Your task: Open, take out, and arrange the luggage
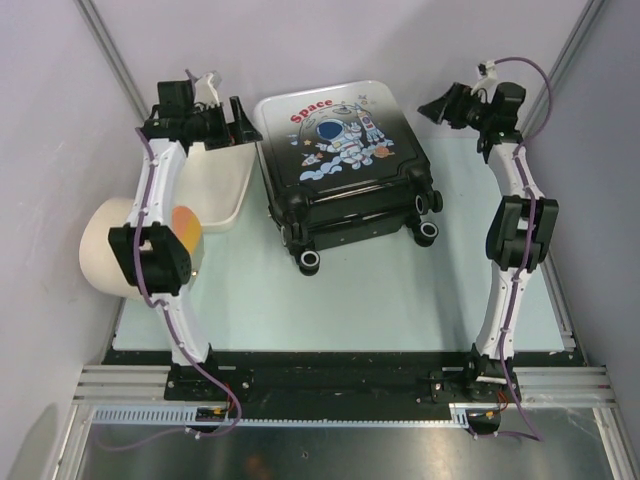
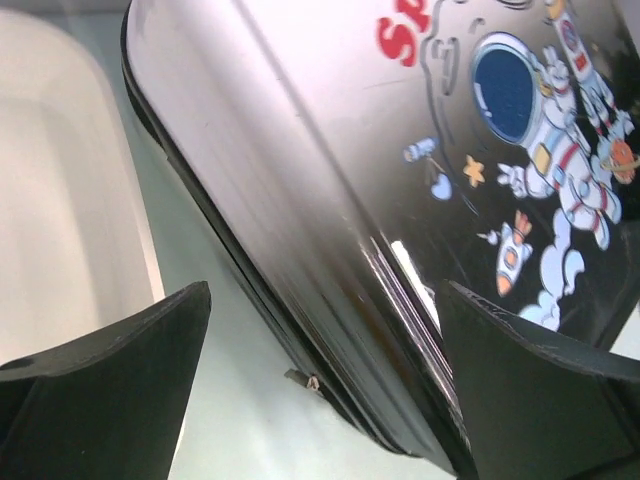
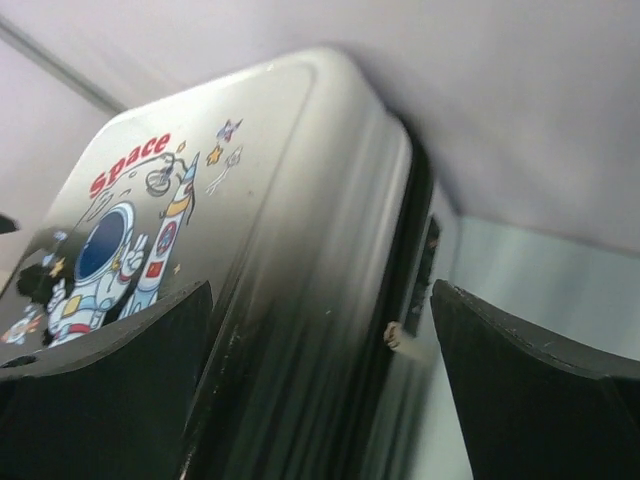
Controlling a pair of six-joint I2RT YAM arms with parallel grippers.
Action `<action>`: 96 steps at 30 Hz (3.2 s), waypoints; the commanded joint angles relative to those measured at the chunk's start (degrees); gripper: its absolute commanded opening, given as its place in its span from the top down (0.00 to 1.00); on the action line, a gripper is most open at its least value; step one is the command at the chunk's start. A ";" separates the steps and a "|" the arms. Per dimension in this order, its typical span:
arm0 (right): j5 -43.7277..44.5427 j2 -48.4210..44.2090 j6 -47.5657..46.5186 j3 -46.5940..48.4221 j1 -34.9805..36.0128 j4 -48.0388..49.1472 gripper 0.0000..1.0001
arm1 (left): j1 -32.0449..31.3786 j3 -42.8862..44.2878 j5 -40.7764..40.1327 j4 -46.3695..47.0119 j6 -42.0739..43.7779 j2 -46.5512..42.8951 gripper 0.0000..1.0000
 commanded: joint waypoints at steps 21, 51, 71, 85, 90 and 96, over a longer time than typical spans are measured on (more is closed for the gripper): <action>-18.67 -28.02 11.99 -53.58 9.25 6.43 0.21 | -13.99 5.30 11.72 5.97 7.04 13.46 0.01; -8.56 -60.38 -12.18 -77.95 26.91 3.07 0.11 | -8.55 -25.69 -2.59 8.69 12.67 -28.61 0.02; 2.43 -51.47 -4.81 -64.61 -5.60 12.89 0.03 | -8.90 -36.46 0.66 12.20 1.15 -20.38 0.00; 0.24 -29.34 11.92 -51.84 -6.83 32.81 0.01 | -17.07 -19.35 -0.49 13.17 7.22 -3.78 0.02; -2.66 -31.46 7.25 -51.93 -11.31 25.16 0.00 | -17.87 -7.91 2.14 13.17 10.36 6.41 0.02; -5.21 -38.57 -5.20 -51.93 -15.01 12.79 0.00 | -17.78 -0.94 5.05 13.08 14.59 7.15 0.00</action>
